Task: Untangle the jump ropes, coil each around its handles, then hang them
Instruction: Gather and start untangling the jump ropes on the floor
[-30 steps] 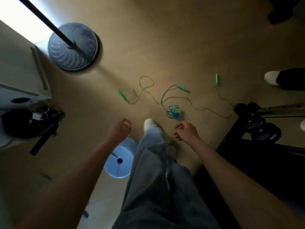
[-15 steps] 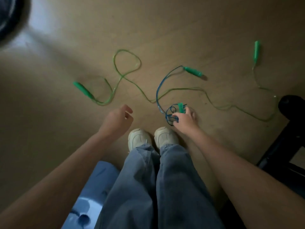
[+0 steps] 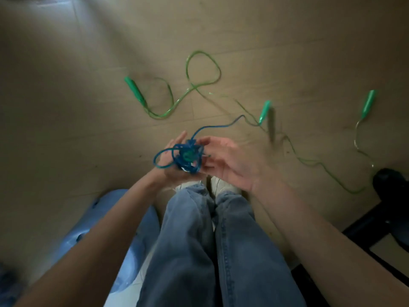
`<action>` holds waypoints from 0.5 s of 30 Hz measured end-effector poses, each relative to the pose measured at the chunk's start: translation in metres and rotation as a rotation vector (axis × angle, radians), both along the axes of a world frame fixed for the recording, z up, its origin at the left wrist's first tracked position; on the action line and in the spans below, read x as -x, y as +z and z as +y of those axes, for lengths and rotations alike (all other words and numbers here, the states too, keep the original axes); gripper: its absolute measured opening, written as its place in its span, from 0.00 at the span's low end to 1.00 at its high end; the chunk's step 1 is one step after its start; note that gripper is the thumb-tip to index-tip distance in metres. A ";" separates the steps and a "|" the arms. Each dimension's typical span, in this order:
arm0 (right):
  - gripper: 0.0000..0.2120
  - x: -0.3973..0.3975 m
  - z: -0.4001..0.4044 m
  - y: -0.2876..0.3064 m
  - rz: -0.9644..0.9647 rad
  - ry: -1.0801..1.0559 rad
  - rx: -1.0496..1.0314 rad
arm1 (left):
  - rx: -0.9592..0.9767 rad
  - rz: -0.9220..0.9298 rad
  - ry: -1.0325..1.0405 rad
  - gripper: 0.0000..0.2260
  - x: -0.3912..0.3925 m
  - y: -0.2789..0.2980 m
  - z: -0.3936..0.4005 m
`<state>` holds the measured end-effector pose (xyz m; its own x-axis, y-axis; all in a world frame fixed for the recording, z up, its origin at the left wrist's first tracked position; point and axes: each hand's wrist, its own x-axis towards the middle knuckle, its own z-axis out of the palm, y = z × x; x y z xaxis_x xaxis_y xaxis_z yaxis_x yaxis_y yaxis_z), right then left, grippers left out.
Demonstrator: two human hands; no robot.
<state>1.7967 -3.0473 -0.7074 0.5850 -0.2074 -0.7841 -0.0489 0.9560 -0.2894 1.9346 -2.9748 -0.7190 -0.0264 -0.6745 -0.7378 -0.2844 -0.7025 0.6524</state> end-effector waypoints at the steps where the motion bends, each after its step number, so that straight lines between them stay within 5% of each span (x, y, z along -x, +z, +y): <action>1: 0.13 0.000 -0.002 0.012 -0.038 0.010 0.011 | 0.031 0.032 0.047 0.17 0.000 0.009 0.000; 3: 0.12 0.007 -0.009 0.020 0.042 -0.039 0.068 | -0.033 0.139 0.221 0.07 0.006 0.017 -0.003; 7: 0.08 0.025 -0.024 -0.005 0.405 0.132 0.280 | -0.134 0.132 0.633 0.07 -0.009 0.016 0.004; 11: 0.10 0.027 -0.040 -0.065 0.670 0.463 0.571 | -0.137 -0.152 0.465 0.06 -0.033 -0.017 0.006; 15: 0.18 0.039 -0.059 -0.137 1.000 0.646 0.778 | -0.188 -0.211 0.372 0.08 -0.032 -0.056 -0.004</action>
<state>1.7581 -3.1067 -0.8449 0.0180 -0.6843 -0.7290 -0.9024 0.3029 -0.3065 1.9671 -2.9791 -0.7753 0.3559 -0.4642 -0.8111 -0.1040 -0.8822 0.4592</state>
